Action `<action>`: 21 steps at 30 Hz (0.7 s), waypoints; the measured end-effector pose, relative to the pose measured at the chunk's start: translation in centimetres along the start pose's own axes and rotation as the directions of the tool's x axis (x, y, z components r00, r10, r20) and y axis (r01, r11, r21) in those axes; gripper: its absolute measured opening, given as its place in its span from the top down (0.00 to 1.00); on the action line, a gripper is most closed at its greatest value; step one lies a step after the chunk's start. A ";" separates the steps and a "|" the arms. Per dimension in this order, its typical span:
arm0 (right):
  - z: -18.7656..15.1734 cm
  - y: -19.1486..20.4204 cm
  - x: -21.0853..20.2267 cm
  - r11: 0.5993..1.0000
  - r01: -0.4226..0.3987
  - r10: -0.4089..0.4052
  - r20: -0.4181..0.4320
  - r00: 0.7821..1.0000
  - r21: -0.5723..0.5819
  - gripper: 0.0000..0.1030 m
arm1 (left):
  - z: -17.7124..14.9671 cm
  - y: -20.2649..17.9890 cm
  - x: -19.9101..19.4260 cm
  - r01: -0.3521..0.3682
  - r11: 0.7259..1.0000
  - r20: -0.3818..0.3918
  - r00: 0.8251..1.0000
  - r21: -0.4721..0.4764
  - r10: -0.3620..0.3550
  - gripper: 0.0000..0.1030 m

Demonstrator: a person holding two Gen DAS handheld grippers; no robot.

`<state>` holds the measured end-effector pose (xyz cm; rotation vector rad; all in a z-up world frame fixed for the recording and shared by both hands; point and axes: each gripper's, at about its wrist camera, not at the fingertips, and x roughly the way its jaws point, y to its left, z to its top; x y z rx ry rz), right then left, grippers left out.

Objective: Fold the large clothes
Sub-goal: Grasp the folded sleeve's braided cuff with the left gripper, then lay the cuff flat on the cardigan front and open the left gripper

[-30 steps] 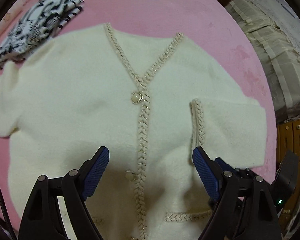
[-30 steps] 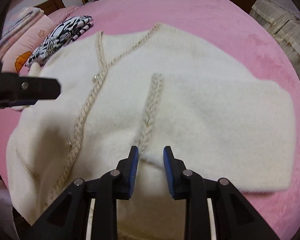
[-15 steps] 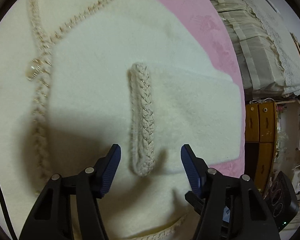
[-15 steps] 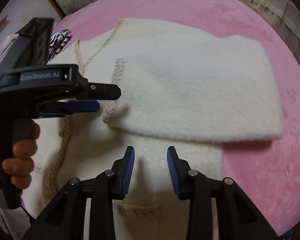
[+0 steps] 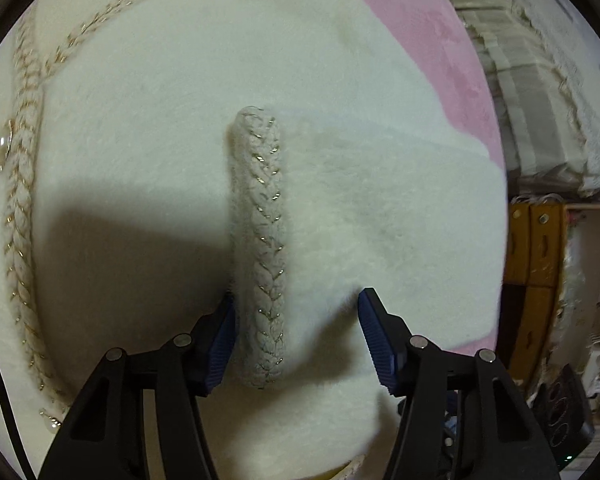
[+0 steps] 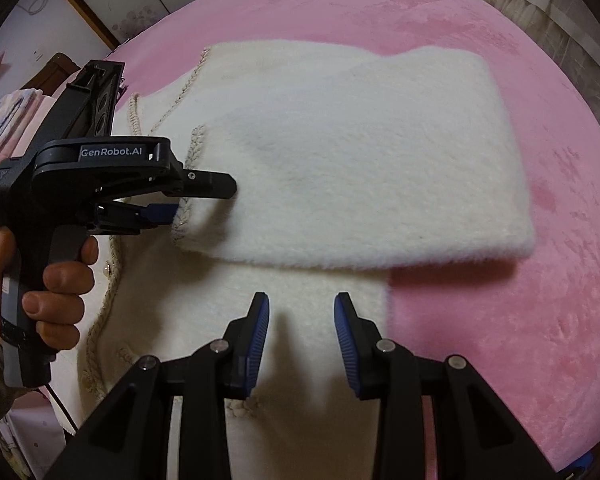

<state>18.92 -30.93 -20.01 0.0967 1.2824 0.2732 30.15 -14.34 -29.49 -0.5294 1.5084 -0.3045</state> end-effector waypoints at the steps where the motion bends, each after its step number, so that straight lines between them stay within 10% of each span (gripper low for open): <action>1: 0.0 -0.2 -0.1 1.000 -0.001 0.001 -0.001 1.000 0.001 0.67 | 0.0 -0.6 0.1 -0.030 0.999 -0.005 1.000 0.013 0.030 0.45; 4: 0.2 -0.5 -0.1 1.000 0.004 -0.004 0.002 1.000 0.005 0.67 | 0.4 -1.8 0.8 -0.097 0.995 -0.003 0.995 0.028 0.097 0.46; 8: 0.4 -1.1 0.1 1.000 0.007 -0.007 -0.001 1.000 0.025 0.67 | 0.7 -2.6 0.6 -0.061 0.998 0.009 0.998 -0.005 0.061 0.88; 15: 0.6 -0.9 -0.8 0.999 0.028 -0.029 0.011 1.000 0.033 0.67 | 0.9 -7.6 -5.7 -0.078 0.992 0.174 0.983 0.102 0.060 0.89; 21: 1.9 0.0 -2.2 0.999 0.043 -0.043 0.058 0.997 0.005 0.67 | 1.6 -8.3 -15.9 -0.179 0.975 0.448 0.888 0.134 0.101 0.89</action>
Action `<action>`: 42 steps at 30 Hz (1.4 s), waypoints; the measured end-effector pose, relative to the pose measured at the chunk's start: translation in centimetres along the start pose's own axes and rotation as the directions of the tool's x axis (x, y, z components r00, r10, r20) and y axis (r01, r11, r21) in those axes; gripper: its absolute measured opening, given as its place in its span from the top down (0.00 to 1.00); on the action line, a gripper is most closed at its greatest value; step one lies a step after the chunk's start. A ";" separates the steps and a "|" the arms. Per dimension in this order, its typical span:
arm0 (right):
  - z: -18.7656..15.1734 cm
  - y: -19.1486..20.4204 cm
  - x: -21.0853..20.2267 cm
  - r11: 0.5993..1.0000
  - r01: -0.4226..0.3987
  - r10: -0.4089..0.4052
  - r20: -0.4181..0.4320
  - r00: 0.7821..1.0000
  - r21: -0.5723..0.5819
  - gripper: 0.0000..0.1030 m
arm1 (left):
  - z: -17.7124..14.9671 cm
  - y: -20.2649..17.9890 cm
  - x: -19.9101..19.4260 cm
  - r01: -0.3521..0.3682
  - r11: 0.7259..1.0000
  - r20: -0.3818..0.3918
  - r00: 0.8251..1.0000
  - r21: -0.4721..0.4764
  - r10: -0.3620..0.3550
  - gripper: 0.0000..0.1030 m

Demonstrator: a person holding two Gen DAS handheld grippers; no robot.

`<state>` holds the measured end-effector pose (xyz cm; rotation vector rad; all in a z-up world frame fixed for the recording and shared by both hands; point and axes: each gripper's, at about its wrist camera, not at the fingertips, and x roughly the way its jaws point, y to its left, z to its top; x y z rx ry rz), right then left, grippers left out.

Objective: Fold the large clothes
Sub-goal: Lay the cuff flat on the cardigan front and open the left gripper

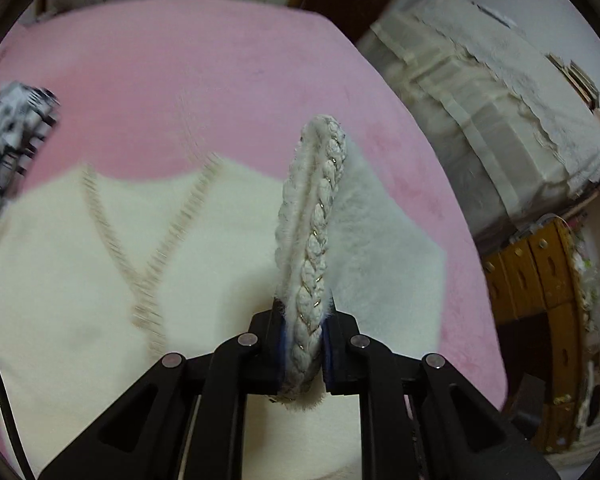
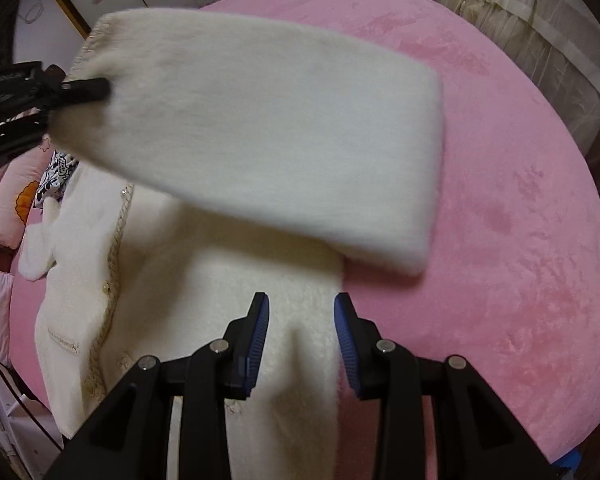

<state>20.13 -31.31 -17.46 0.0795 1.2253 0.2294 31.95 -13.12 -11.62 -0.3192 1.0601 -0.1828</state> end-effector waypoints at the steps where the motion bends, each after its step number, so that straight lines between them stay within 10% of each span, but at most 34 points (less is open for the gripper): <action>1: 0.3 0.3 0.0 1.000 0.000 0.000 0.004 1.000 -0.008 0.67 | 0.2 0.8 -0.5 -0.030 1.000 0.021 0.999 0.003 0.030 0.89; 6: 1.4 2.2 1.6 0.999 0.012 -0.012 -0.008 1.000 -0.048 0.67 | -2.4 9.3 0.8 -0.185 0.978 -0.058 0.982 -0.097 0.180 0.88; 11: 1.8 2.9 2.8 0.995 0.051 -0.053 -0.028 0.998 -0.083 0.67 | -6.8 16.2 4.3 -0.357 0.929 -0.210 0.920 -0.098 0.331 0.71; 15: 3.0 3.4 2.6 0.993 0.060 -0.061 -0.014 0.998 -0.100 0.66 | -6.3 19.4 4.0 -0.276 0.929 -0.212 0.951 -0.248 0.226 0.59; 19: 5.3 2.7 1.7 0.997 0.046 -0.044 0.035 0.998 -0.061 0.41 | -4.3 21.0 3.8 -0.213 0.929 -0.149 0.973 -0.302 0.175 0.36; 28: 13.5 -2.7 6.9 0.998 0.056 -0.057 0.025 0.998 0.012 0.39 | -1.0 22.1 8.3 -0.183 0.951 -0.203 0.970 -0.250 0.133 0.38; 33: 16.1 -5.8 11.8 0.993 -0.026 0.032 -0.055 0.998 0.113 0.39 | 0.7 21.5 9.9 -0.178 0.969 -0.225 0.965 -0.173 0.137 0.88; 35: 16.7 -5.4 12.0 0.995 -0.051 0.056 -0.053 0.997 0.085 0.74 | 1.2 21.0 9.7 -0.192 0.970 -0.217 0.963 -0.149 0.157 0.88; 42: 16.5 -1.9 12.5 0.978 0.160 -0.160 0.012 0.987 -0.131 0.82 | 1.1 20.6 10.3 -0.271 0.960 -0.176 0.951 -0.071 0.255 0.87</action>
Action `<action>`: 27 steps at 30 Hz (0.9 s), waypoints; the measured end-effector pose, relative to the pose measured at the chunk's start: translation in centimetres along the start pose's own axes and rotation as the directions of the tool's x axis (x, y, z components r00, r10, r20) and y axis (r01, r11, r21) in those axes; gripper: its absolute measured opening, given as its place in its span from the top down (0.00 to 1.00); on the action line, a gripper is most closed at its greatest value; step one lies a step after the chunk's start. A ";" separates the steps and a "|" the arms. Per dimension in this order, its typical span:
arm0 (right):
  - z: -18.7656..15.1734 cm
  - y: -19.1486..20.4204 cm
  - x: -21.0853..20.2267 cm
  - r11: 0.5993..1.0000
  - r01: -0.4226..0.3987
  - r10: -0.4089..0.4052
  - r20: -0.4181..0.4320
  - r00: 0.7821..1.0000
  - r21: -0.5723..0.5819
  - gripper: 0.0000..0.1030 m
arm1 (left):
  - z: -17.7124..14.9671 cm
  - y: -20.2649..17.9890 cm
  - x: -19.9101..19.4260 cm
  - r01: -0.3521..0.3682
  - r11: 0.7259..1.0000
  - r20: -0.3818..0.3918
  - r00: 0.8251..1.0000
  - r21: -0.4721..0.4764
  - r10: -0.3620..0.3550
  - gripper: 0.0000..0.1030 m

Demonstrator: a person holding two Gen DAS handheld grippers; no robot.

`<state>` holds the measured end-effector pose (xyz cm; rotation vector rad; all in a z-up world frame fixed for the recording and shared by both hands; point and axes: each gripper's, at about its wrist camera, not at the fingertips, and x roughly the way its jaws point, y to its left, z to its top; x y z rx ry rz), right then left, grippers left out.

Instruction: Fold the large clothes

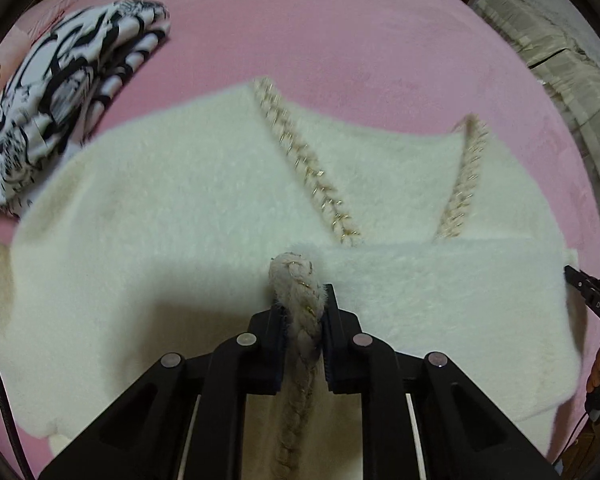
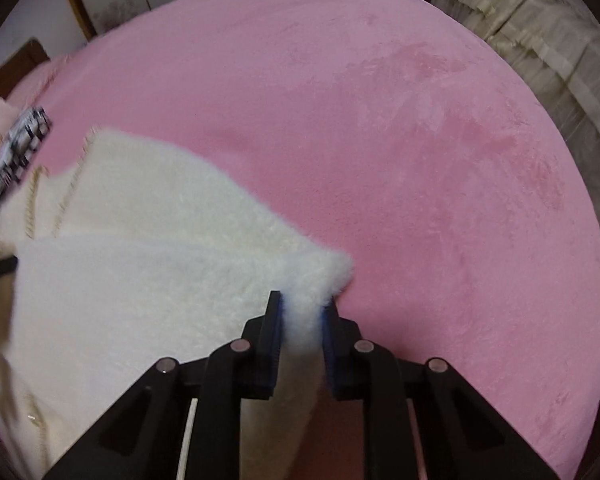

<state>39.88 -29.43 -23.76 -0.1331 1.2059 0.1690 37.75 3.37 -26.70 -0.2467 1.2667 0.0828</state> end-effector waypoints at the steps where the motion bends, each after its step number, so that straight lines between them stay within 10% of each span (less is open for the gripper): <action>1: -0.1 0.7 0.2 0.999 0.033 -0.033 0.006 0.999 -0.030 0.82 | 0.2 0.0 0.2 -0.004 1.000 0.001 1.000 -0.001 0.004 0.87; 9: -0.5 3.8 -4.9 0.989 0.132 -0.128 0.059 0.990 -0.068 0.73 | 0.0 -0.7 -5.0 -0.074 0.997 0.061 0.995 -0.035 0.076 0.73; 15: -2.7 9.9 -9.5 0.993 -0.080 0.089 0.103 0.991 -0.082 0.71 | -4.2 -2.3 -9.6 0.019 0.997 0.147 0.989 -0.070 -0.009 0.61; 21: -7.5 15.9 -5.7 0.970 -0.229 0.228 -0.021 0.973 -0.083 0.71 | -7.4 -6.6 -2.8 -0.054 0.998 0.013 0.998 -0.042 0.054 0.61; 27: -9.1 11.4 -3.3 0.988 -0.132 0.127 -0.066 0.990 -0.079 1.00 | -7.6 -6.0 -1.2 -0.116 0.991 -0.023 0.993 0.060 0.118 0.57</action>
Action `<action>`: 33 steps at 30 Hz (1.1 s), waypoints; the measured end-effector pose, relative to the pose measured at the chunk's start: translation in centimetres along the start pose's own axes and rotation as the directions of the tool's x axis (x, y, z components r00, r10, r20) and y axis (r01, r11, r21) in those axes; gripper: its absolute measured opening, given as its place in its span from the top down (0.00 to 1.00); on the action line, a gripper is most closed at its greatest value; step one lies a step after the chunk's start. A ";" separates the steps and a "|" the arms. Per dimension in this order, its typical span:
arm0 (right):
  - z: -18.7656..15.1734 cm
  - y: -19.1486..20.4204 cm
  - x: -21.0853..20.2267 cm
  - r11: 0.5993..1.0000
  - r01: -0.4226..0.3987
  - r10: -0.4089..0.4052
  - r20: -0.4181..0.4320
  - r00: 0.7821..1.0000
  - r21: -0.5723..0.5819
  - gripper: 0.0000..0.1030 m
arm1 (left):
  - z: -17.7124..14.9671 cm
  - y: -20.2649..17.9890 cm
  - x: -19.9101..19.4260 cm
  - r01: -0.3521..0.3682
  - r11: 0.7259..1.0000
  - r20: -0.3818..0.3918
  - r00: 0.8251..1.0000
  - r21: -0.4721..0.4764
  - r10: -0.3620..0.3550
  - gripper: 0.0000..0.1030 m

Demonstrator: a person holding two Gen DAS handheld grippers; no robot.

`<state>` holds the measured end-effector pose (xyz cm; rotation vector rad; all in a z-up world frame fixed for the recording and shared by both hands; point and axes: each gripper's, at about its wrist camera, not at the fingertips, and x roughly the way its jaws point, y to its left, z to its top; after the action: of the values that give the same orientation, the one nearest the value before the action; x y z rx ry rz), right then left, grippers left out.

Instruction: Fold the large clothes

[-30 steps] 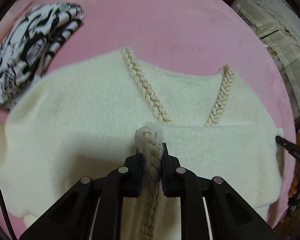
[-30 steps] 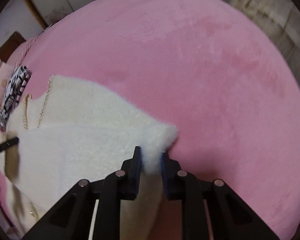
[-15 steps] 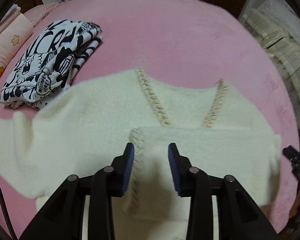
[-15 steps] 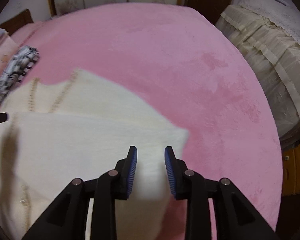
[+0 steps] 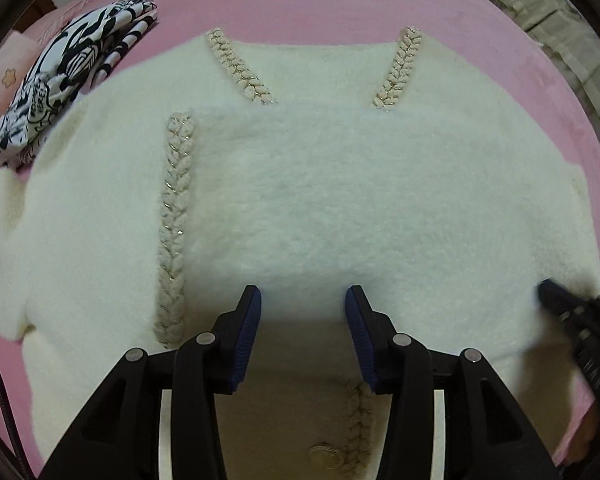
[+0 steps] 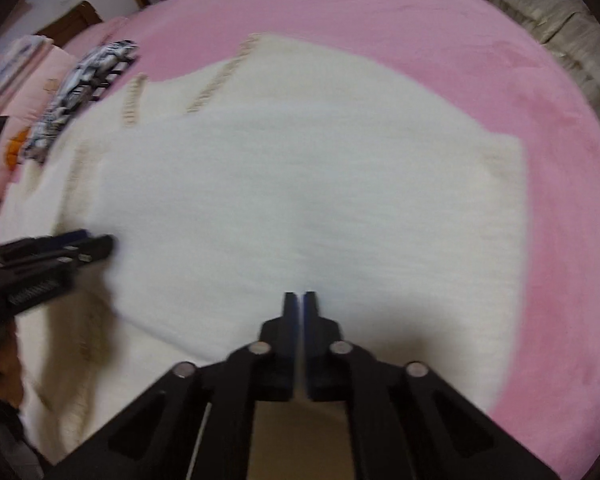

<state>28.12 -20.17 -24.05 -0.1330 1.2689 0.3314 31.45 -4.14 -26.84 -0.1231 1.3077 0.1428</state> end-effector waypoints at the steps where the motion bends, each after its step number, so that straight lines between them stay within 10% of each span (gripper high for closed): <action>1: -0.2 -1.2 -0.5 0.999 0.051 -0.051 0.000 0.999 0.012 1.00 | 0.0 0.3 -0.2 -0.008 1.000 -0.003 1.000 -0.002 0.008 0.57; 13: -0.5 -0.5 -1.1 0.950 0.312 -0.305 -0.141 0.942 0.030 0.97 | 1.0 3.4 -1.2 0.071 0.997 -0.103 0.992 0.001 -0.071 0.57; 21: 0.2 5.3 -7.2 0.960 0.262 -0.254 -0.090 0.963 0.101 0.87 | 0.3 7.2 -7.8 0.144 0.990 -0.048 0.988 -0.006 -0.144 0.39; 33: -1.6 10.6 -15.1 0.985 0.096 -0.095 -0.014 0.995 0.144 0.85 | -5.3 8.3 -18.1 0.124 0.992 0.064 0.990 -0.023 -0.123 0.38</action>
<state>19.40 -13.18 -9.32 -0.0703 1.2843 0.1560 20.39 2.48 -10.74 -0.2204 1.2326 0.0582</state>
